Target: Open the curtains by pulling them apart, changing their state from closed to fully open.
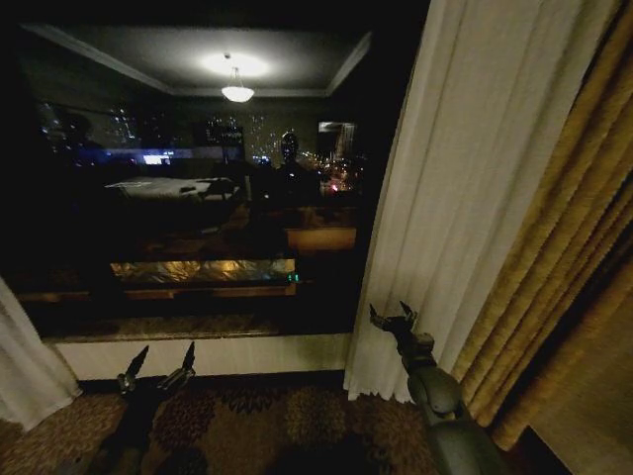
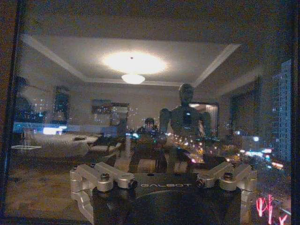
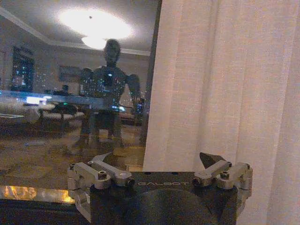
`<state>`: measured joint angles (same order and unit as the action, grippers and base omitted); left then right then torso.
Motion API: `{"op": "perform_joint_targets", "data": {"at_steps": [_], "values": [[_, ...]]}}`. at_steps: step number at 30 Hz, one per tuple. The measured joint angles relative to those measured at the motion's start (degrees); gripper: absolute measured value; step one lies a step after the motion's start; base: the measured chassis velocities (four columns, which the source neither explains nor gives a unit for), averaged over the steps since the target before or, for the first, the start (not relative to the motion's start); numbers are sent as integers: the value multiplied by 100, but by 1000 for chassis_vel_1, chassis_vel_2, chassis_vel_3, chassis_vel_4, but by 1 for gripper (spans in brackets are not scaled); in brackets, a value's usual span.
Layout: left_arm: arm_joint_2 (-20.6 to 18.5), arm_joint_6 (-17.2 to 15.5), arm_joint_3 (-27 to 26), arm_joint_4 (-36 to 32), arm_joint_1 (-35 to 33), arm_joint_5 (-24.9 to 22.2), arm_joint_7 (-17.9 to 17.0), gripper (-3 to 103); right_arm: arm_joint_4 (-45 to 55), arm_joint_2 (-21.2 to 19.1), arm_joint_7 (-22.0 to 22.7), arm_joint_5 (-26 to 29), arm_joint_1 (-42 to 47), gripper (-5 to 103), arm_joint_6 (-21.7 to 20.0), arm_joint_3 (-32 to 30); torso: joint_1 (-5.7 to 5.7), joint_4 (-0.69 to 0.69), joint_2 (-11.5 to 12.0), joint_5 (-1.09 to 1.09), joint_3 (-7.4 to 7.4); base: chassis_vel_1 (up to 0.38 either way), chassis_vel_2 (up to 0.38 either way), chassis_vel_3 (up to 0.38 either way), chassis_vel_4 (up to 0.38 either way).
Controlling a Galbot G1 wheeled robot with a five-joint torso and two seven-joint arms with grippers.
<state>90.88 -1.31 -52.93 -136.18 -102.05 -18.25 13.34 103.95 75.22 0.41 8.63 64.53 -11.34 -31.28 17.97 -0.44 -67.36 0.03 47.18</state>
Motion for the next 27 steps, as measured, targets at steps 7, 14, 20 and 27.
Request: {"op": "perform_joint_targets", "data": {"at_steps": [7,14,20,27], "values": [[-14,2,3,4,5,-6,2,100,30,29,11,-15,29,100,9,-1,1,0,1,0,1,-161,167,152,-164],[-21,7,-1,4,4,-22,2,100,87,38,-43,-40,101,100,19,75,3,0,2,0,2,-165,157,163,-157],[-21,12,-3,4,5,-28,2,100,8,70,-66,-11,80,100,10,138,3,0,3,0,2,-56,28,47,-48],[-35,16,-35,24,-8,-27,2,100,-522,150,324,2,-330,100,16,237,-2,0,-1,0,0,0,0,0,0]]}}
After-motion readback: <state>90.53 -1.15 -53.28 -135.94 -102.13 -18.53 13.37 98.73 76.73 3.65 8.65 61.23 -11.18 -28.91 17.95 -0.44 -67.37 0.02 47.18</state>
